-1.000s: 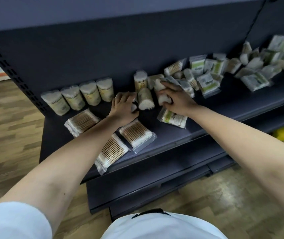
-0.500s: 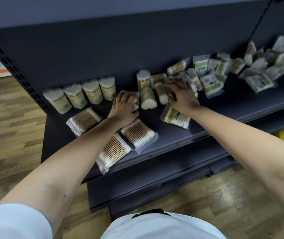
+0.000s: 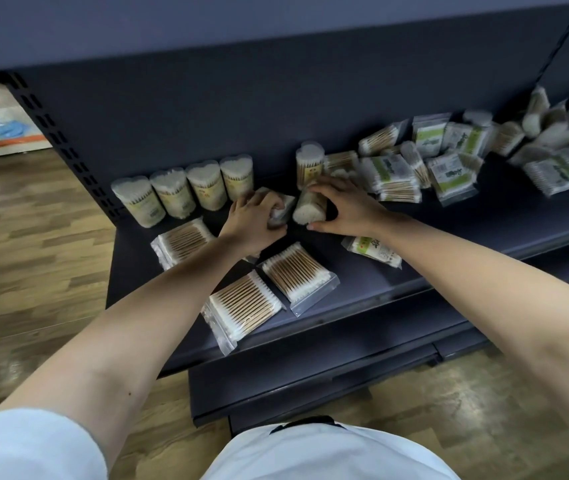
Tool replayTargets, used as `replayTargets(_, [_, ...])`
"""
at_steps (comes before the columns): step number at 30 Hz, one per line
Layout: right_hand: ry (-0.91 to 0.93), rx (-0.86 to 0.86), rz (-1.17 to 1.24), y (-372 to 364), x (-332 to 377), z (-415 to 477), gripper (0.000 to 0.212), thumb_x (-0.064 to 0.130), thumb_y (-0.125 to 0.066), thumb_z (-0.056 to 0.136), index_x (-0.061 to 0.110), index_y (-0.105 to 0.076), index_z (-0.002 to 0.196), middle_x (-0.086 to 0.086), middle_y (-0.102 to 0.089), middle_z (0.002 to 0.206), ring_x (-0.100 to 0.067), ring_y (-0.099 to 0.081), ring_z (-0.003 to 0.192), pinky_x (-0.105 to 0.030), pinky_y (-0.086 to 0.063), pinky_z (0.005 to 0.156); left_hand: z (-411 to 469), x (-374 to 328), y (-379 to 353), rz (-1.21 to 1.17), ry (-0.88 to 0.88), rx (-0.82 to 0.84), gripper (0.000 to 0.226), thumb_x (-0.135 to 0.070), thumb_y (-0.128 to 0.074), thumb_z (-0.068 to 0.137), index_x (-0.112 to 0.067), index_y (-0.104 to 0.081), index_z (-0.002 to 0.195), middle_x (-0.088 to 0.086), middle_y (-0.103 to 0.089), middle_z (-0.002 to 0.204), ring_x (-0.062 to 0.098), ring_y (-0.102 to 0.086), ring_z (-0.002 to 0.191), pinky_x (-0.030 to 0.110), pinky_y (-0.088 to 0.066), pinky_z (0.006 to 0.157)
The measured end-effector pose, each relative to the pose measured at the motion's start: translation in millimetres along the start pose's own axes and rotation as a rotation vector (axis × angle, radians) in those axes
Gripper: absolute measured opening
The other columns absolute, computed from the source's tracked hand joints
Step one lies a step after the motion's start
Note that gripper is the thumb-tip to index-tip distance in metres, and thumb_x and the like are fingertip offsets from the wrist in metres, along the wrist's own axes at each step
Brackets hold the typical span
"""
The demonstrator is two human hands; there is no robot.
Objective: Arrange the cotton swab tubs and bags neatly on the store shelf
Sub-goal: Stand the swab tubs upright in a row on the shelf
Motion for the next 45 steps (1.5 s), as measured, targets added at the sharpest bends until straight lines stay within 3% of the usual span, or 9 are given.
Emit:
replayTargets(5, [0.050,0.042,-0.143,-5,0,8,0.074,0.044,-0.069,0.075,0.040,-0.033,0.140,0.004,-0.021,0.153,-0.028,-0.018,0.139,-0.052,-0.014,0.113,2,2,-1,-0.027,0.011,0.030,0.052,-0.039,-0.064,0.080,-0.025,-0.043,0.126,0.000,-0.042,0.139,0.031,-0.029,0.131,0.042,-0.031,0.107])
replayTargets(10, [0.075,0.051,-0.270,1,5,12,0.067,0.044,-0.067,0.077,0.035,-0.039,0.137,0.000,-0.025,0.151,-0.033,-0.029,0.134,-0.049,-0.024,0.108,3,8,0,-0.027,0.034,0.068,0.064,-0.042,-0.065,0.080,-0.026,-0.038,0.135,0.000,-0.038,0.144,0.031,-0.025,0.134,0.039,-0.028,0.108])
replayTargets(15, [0.013,0.054,-0.303,7,-8,10,0.062,0.050,-0.065,0.075,0.034,-0.042,0.131,-0.008,-0.034,0.144,-0.034,-0.028,0.134,-0.052,-0.016,0.110,4,14,5,-0.100,0.050,0.110,0.052,-0.040,-0.064,0.082,-0.028,-0.047,0.129,-0.003,-0.044,0.138,0.026,-0.027,0.132,0.037,-0.029,0.108])
replayTargets(18, [-0.008,0.043,-0.168,14,-14,5,0.063,0.052,-0.069,0.073,0.030,-0.046,0.128,-0.009,-0.041,0.136,-0.032,-0.031,0.130,-0.047,-0.022,0.108,9,18,11,-0.167,0.046,0.100,0.039,-0.039,-0.061,0.082,-0.028,-0.055,0.118,-0.005,-0.059,0.123,0.019,-0.046,0.122,0.036,-0.040,0.102])
replayTargets(21, [-0.011,-0.143,0.063,30,-17,1,0.066,0.053,-0.071,0.070,0.025,-0.050,0.125,-0.008,-0.050,0.130,-0.028,-0.045,0.122,-0.037,-0.036,0.102,17,12,22,-0.256,0.064,0.075,0.036,-0.032,-0.062,0.086,-0.021,-0.054,0.120,-0.006,-0.062,0.113,0.007,-0.057,0.100,0.022,-0.045,0.084])
replayTargets(26, [-0.089,-0.332,0.293,54,-16,-5,0.053,0.035,-0.071,0.080,0.014,-0.051,0.123,0.000,-0.057,0.116,-0.014,-0.052,0.105,-0.015,-0.034,0.081,41,-12,35,-0.340,0.052,-0.026,0.058,-0.027,-0.066,0.086,-0.015,-0.038,0.135,0.005,-0.050,0.133,0.016,-0.053,0.108,0.024,-0.041,0.088])
replayTargets(33, [-0.243,-0.281,0.700,60,-29,-24,0.046,0.038,-0.064,0.085,0.020,-0.049,0.124,0.007,-0.061,0.107,-0.013,-0.063,0.098,-0.028,-0.055,0.084,85,-25,27,-0.460,0.108,-0.083,0.077,-0.023,-0.072,0.080,-0.015,-0.029,0.143,0.009,-0.041,0.143,0.024,-0.044,0.129,0.035,-0.037,0.106])
replayTargets(39, [-0.291,-0.250,0.779,61,-41,-42,0.048,0.038,-0.063,0.087,0.022,-0.047,0.129,0.005,-0.057,0.119,-0.010,-0.065,0.095,-0.028,-0.058,0.078,109,-48,13,-0.403,0.024,-0.021,0.077,-0.018,-0.070,0.083,-0.018,-0.026,0.146,0.009,-0.036,0.147,0.023,-0.038,0.133,0.025,-0.032,0.101])
replayTargets(45, [-0.312,-0.244,0.806,60,-43,-47,0.042,0.040,-0.060,0.088,0.029,-0.047,0.127,0.008,-0.054,0.120,-0.010,-0.062,0.101,-0.033,-0.057,0.083,116,-59,8,-0.242,-0.022,-0.053,0.059,-0.022,-0.072,0.079,-0.011,-0.046,0.132,0.010,-0.036,0.139,0.028,-0.046,0.122,0.028,-0.036,0.095])
Point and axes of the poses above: each hand's wrist, its own z-axis towards the middle knuckle, its own y-axis out of the back of the hand, x = y × z, the point moved 6 cm from there along z, towards the middle knuckle
